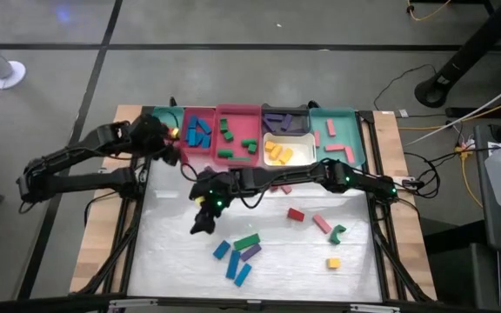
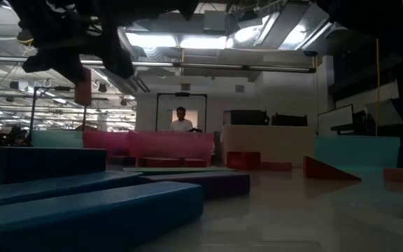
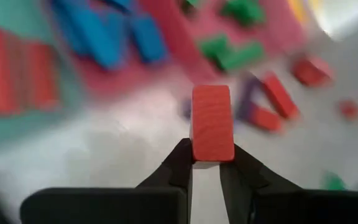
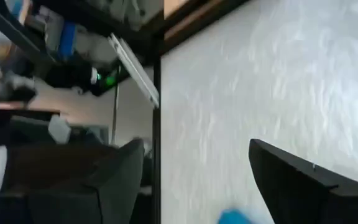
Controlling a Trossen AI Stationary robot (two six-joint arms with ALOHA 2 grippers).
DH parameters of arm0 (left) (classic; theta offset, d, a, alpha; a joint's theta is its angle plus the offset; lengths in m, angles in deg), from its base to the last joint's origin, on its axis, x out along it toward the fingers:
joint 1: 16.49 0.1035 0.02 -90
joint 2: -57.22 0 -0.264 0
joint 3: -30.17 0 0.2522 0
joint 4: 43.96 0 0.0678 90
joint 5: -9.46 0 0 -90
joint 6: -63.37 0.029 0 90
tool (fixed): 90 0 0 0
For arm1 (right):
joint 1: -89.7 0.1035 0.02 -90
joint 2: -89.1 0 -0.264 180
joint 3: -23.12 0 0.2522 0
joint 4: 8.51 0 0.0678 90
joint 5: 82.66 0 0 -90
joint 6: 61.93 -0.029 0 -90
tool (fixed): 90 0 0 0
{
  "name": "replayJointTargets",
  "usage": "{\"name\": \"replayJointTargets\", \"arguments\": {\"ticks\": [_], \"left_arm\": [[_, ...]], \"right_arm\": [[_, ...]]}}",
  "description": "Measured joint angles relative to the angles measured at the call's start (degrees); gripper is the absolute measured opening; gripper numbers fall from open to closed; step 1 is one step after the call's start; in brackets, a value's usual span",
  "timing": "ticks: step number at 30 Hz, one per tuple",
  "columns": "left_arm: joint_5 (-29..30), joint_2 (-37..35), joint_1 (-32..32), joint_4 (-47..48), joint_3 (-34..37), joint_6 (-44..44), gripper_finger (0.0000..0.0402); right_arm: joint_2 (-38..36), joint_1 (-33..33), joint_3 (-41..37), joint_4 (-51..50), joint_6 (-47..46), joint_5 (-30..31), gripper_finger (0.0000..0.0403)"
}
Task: Sort blocks
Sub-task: Put the red block into the left green bin, then put the blue block into the left pink bin
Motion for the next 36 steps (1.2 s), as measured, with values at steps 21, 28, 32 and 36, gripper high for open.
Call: {"name": "replayJointTargets", "arguments": {"ticks": [21,28,32,36], "left_arm": [[28.81,17.40,12.90,-9.18,0.00,11.19,0.0082],[28.59,24.60,15.19,-8.16,0.00,13.07,0.0121],[28.38,25.07,15.14,-8.05,-0.17,14.84,0.0141],[27.46,24.04,15.02,-5.73,-2.26,18.63,0.0149]], "right_arm": [[0.12,8.74,0.00,-18.53,38.73,16.60,0.0289],[1.45,9.56,-0.09,-18.75,39.30,20.60,0.0289],[2.39,9.42,-0.48,-19.48,39.30,20.40,0.0289],[3.27,9.12,-2.13,-19.39,39.20,16.72,0.0289]]}}
